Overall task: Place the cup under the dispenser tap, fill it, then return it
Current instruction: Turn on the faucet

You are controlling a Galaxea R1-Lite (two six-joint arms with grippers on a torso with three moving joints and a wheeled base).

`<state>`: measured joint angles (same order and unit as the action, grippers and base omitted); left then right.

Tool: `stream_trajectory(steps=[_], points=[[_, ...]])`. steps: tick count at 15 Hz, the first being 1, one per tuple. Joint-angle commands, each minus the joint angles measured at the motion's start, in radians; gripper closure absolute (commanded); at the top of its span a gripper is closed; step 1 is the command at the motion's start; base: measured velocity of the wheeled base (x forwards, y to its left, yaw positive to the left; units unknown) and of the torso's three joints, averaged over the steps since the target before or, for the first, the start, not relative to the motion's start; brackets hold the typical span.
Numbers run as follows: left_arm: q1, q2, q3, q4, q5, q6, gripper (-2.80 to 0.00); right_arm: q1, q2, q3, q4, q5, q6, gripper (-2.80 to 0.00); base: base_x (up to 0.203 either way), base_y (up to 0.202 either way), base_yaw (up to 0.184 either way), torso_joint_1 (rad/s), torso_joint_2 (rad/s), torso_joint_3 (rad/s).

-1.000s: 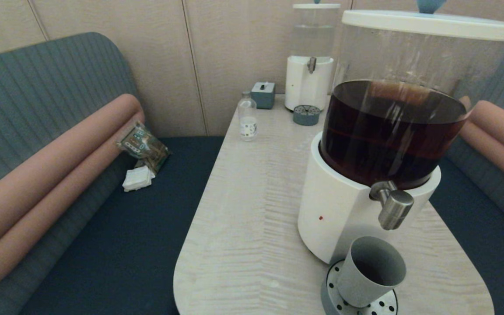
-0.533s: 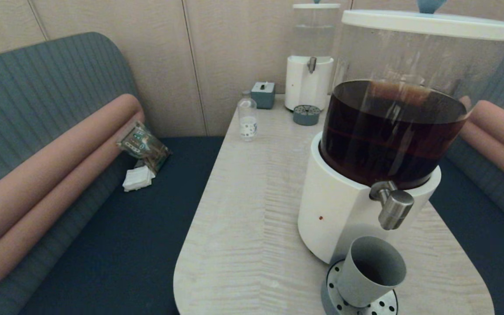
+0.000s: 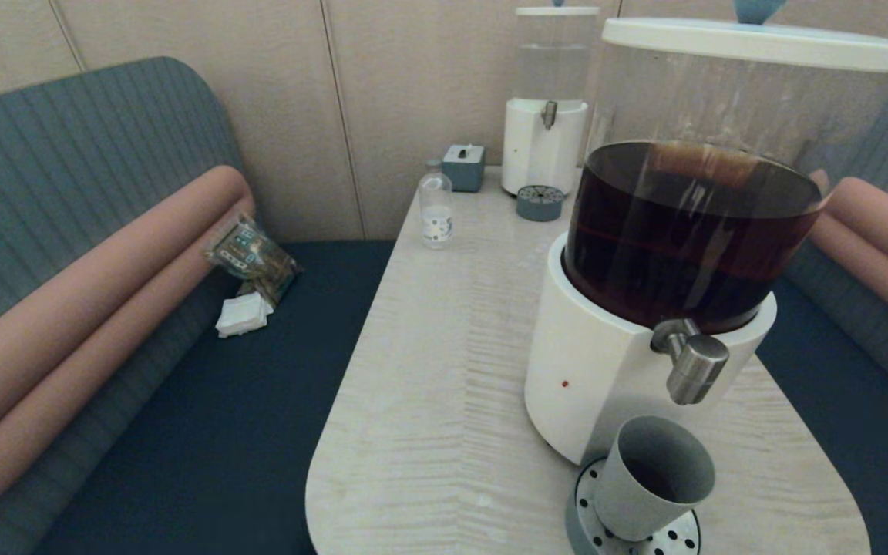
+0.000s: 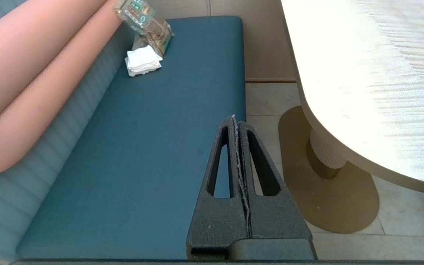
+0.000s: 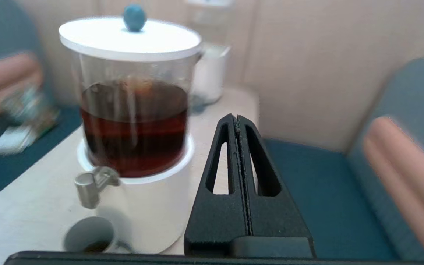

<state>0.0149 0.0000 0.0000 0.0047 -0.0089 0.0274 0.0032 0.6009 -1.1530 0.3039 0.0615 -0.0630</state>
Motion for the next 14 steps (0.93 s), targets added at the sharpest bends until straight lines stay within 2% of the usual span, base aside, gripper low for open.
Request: stream_trajectory(steps=[1,3,5,6,10,14], points=[[0.000,0.002,0.000,0.000,0.000,0.000,0.00,0.003,0.261,-0.159,0.119,0.039,0.003,0.00,0.000,0.000,0.000,0.000,0.00,0.000],[0.000,0.002,0.000,0.000,0.000,0.000,0.00,0.034,0.381,-0.273,0.247,0.076,0.056,0.00,0.000,0.000,0.000,0.000,0.00,0.000],[0.000,0.002,0.000,-0.002,0.000,0.000,0.00,0.144,0.463,-0.373,0.386,0.086,0.131,0.00,0.000,0.000,0.000,0.000,0.00,0.000],[0.000,0.002,0.000,0.000,0.000,0.000,0.00,0.172,0.498,-0.400,0.444,0.090,0.151,0.00,0.000,0.000,0.000,0.000,0.00,0.000],[0.000,0.002,0.000,0.000,0.000,0.000,0.00,0.254,0.566,-0.377,0.552,0.102,0.206,0.00,0.000,0.000,0.000,0.000,0.00,0.000],[0.000,0.002,0.000,0.000,0.000,0.000,0.00,0.261,0.572,-0.293,0.548,0.213,0.219,0.00,0.000,0.000,0.000,0.000,0.00,0.000]])
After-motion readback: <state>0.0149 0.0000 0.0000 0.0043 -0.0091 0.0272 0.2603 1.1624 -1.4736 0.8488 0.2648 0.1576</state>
